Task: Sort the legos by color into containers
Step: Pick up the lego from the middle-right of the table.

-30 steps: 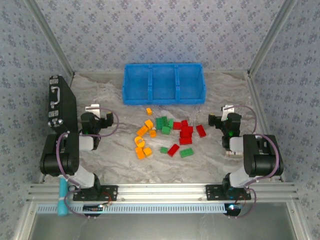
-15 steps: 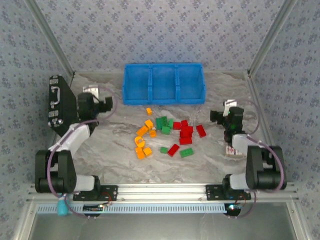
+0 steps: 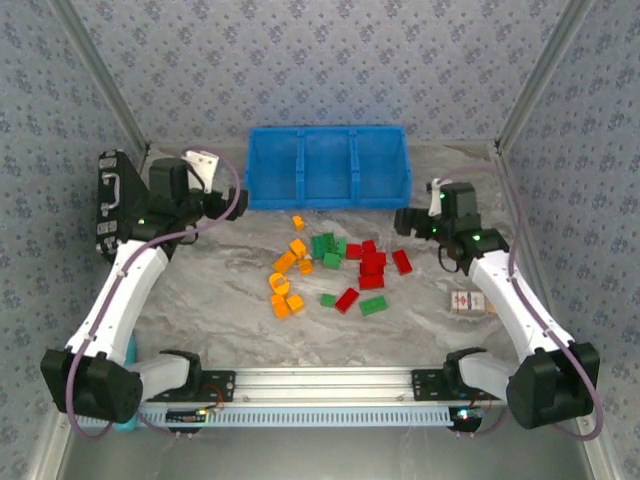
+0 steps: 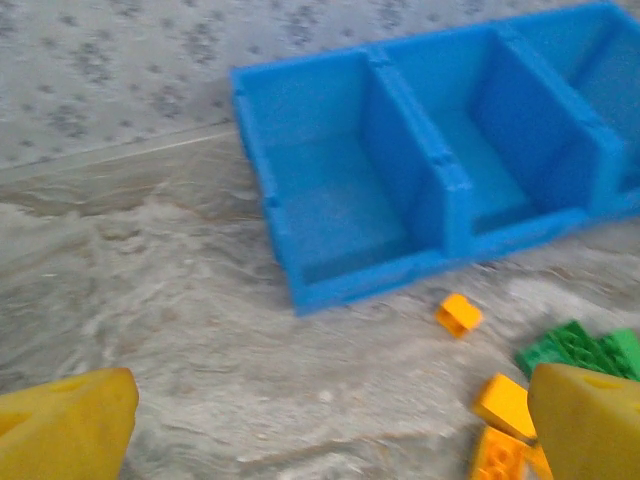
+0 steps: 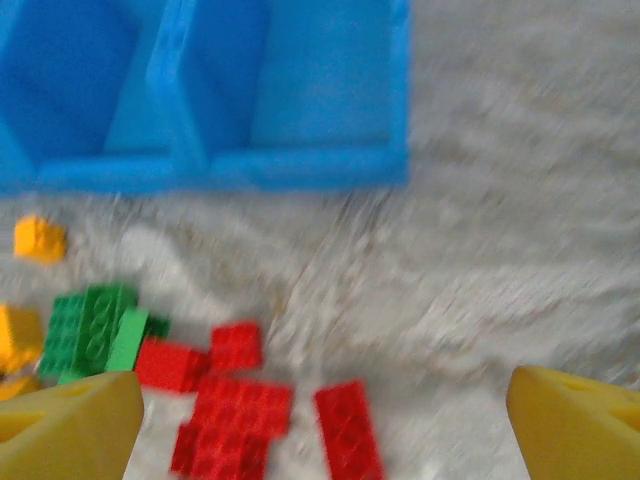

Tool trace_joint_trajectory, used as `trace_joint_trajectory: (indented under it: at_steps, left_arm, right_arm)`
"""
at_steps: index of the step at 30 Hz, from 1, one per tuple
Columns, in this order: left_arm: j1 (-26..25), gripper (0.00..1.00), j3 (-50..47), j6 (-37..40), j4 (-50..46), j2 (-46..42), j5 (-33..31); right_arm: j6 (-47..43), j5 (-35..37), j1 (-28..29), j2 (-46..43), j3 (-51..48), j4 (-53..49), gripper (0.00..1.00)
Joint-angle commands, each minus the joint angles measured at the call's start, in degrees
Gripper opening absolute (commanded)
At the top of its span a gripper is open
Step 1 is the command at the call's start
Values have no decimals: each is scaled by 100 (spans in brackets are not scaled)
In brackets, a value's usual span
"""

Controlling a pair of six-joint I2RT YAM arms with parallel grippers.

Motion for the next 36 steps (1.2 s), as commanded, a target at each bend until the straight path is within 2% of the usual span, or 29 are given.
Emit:
trace_joint_trajectory:
  at_steps: [1,4,8,21,28,36]
  left_arm:
    - [-66,100,-23,234,-259,-238,444]
    - [-129,100,-7,316,-319,-286,486]
    - [-165,100,-112,349,-250,-345,496]
    - [-210,100,-309,472,-140,-361,372]
    - [-219,100,-357,579,-90,-379,197]
    - [-219,100,-453,694,-6,-413,112]
  right_arm:
    - [700,216,326,161,-287,-878,93]
    - [797,645,576,318,-419,-1023,91]
    - [851,880,569,499,-526,-1054,89]
    - [689,568,389,1777,-459,-485,82]
    - [623,536,318,2295,-270,-408,72]
    - [575,557,309,2741,-88,-431,50]
